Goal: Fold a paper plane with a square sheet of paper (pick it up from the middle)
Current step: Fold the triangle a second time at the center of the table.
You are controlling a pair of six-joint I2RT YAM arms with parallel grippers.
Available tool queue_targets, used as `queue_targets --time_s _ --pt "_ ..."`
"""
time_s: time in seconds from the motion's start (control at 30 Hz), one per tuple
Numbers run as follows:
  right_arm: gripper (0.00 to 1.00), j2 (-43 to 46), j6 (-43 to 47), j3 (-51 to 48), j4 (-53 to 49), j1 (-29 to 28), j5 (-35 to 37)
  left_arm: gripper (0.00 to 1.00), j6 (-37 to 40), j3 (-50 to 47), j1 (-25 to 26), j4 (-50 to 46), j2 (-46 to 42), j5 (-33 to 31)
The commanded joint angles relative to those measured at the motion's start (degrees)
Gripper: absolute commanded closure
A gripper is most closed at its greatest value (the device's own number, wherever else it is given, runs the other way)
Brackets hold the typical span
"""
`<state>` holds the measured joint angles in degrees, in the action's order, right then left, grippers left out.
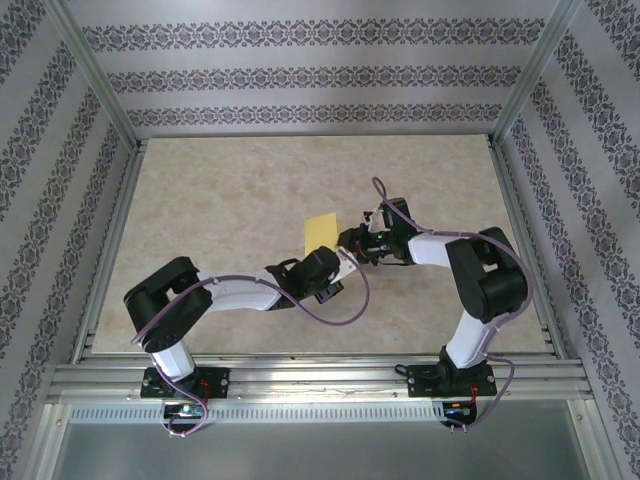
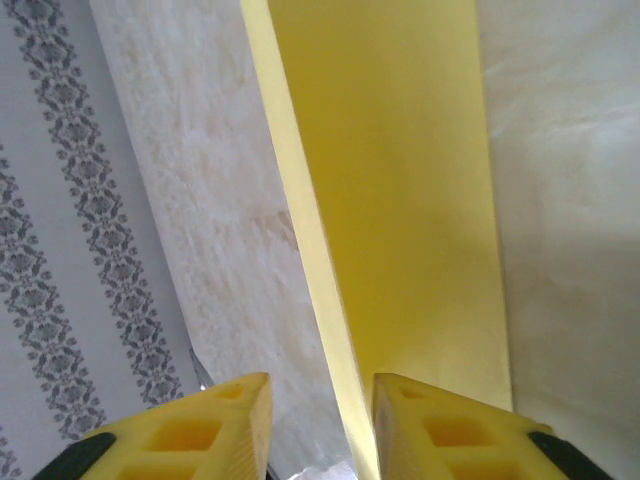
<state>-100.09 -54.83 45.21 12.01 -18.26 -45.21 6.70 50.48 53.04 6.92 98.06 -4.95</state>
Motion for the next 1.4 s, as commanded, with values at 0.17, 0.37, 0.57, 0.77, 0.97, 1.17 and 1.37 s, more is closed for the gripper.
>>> queue_targets --time_s 0.17,0.37,0.57,0.77,0.97,1.17,1.37 --pt "0.62 11.2 5.9 -5.4 -10.3 2.7 8.8 1.0 -20.1 0.1 -10.1 1.4 -2.4 26.1" --pt "0.7 14.2 7.8 -6.3 -13.2 0.3 9.5 1.0 -26.6 1.3 -13.7 3.1 0.0 35.0" --pt "0.87 11.1 8.3 -4.7 -13.1 -3.9 9.1 1.0 -29.2 0.8 -15.0 4.8 0.0 36.3" --pt "0.93 7.3 6.0 -3.4 -11.4 -6.9 10.6 1.0 -29.4 -0.4 -15.3 4.8 -0.8 34.3" --pt "0.93 5.3 5.0 -2.7 -8.7 -8.3 10.0 1.0 -29.7 -0.1 -15.5 4.3 -0.1 33.7" --pt "0.93 4.4 3.1 -2.9 -5.2 -8.1 8.8 0.93 -28.3 0.4 -15.7 1.8 0.2 32.8" --pt "0.93 3.7 2.4 -3.0 -4.0 -7.8 7.5 0.89 -27.8 0.3 -16.3 0.3 1.0 32.6"
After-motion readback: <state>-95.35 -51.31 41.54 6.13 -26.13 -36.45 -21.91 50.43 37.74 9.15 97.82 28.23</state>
